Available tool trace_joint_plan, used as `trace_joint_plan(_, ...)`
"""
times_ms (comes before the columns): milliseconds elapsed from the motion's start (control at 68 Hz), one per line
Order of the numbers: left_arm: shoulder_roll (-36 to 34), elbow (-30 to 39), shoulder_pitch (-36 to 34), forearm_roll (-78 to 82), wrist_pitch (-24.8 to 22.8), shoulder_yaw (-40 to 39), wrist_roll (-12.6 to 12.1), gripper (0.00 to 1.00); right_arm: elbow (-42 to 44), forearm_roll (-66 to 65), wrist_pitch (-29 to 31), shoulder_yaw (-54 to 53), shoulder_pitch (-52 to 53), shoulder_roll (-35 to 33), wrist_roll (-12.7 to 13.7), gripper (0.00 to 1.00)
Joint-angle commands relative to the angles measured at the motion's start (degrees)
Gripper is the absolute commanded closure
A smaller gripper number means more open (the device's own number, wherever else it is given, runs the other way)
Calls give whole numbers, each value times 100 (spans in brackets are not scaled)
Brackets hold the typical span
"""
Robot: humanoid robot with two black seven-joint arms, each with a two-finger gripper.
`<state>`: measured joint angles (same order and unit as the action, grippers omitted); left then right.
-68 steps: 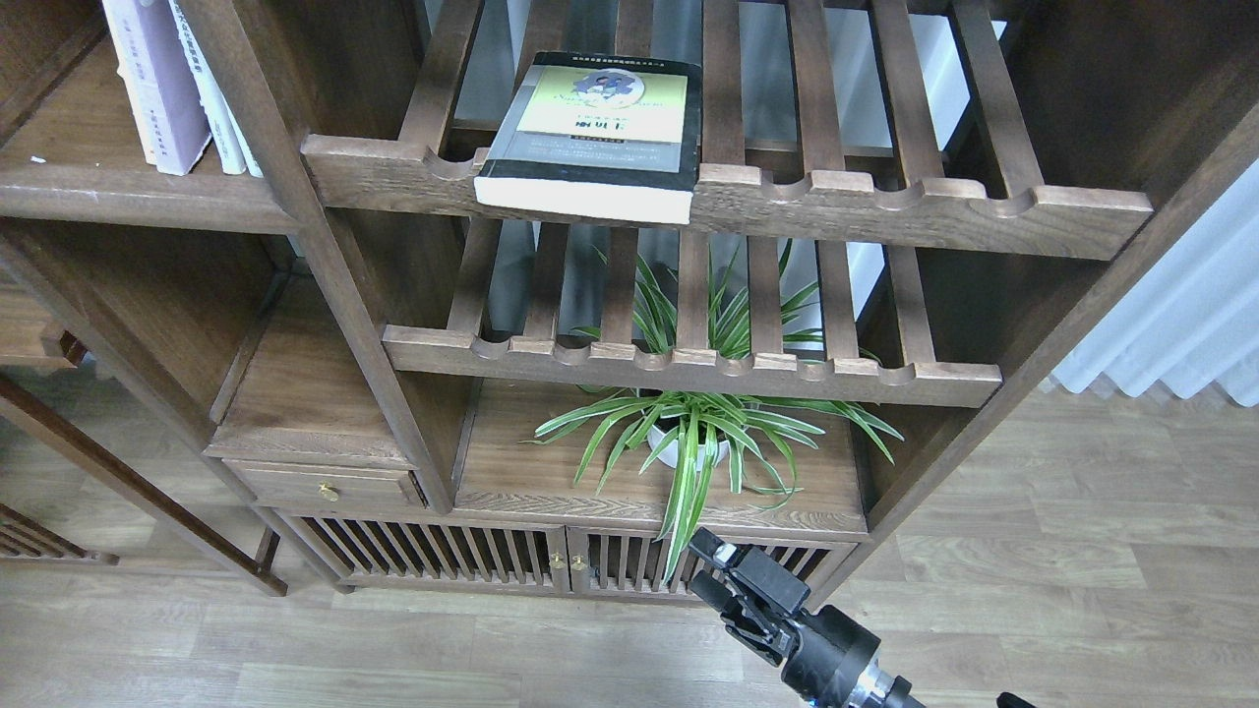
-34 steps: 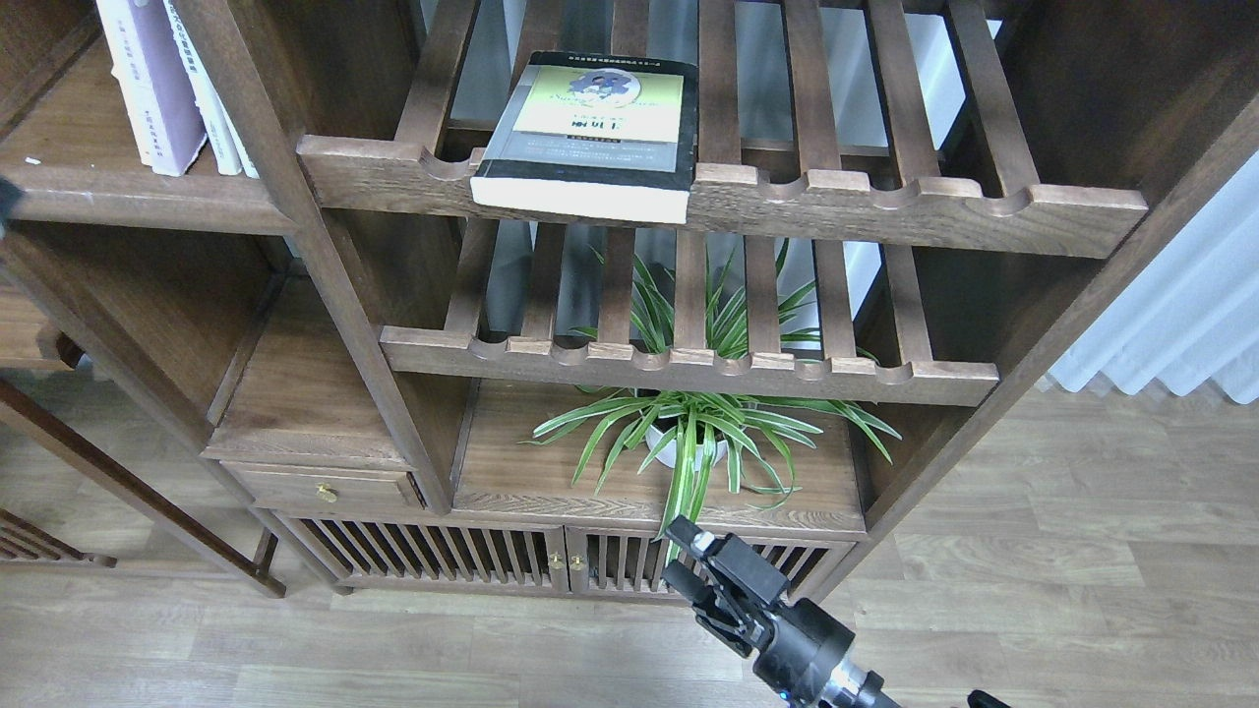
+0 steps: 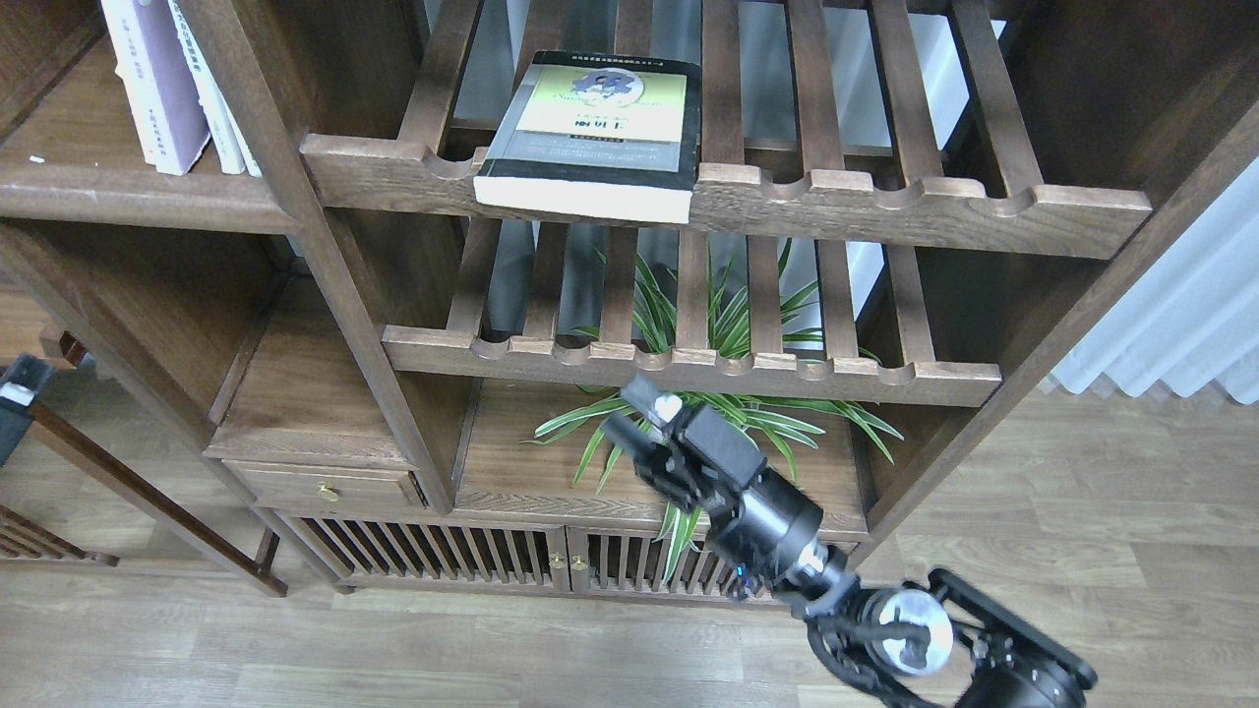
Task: Organize books on shelf
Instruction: 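Raise the right gripper to the white-green booklet on the upper shelf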
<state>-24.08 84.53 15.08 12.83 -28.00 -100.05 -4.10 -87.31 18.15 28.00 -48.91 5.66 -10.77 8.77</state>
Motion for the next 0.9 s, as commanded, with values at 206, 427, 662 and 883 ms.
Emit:
trace_joint_plan(206, -9, -24, 4, 0, 0, -15, -12, 8, -348, -979, -1181, -549, 313, 497, -7, 1)
trace_joint_plan(427, -18, -24, 48, 0, 0, -15, -30, 6, -339, -1041, -1508, -655, 717, 726, -15, 1)
trace_joint_plan(662, -62, -33, 127, 0, 0, -103, -30, 2, -339, -1024, -2087, -998, 1306, 849, 2, 1)
trace_joint_plan(883, -79, -33, 127, 0, 0, -164, -30, 1, -330, -1015, -2606, -998, 1420, 884, -7, 1)
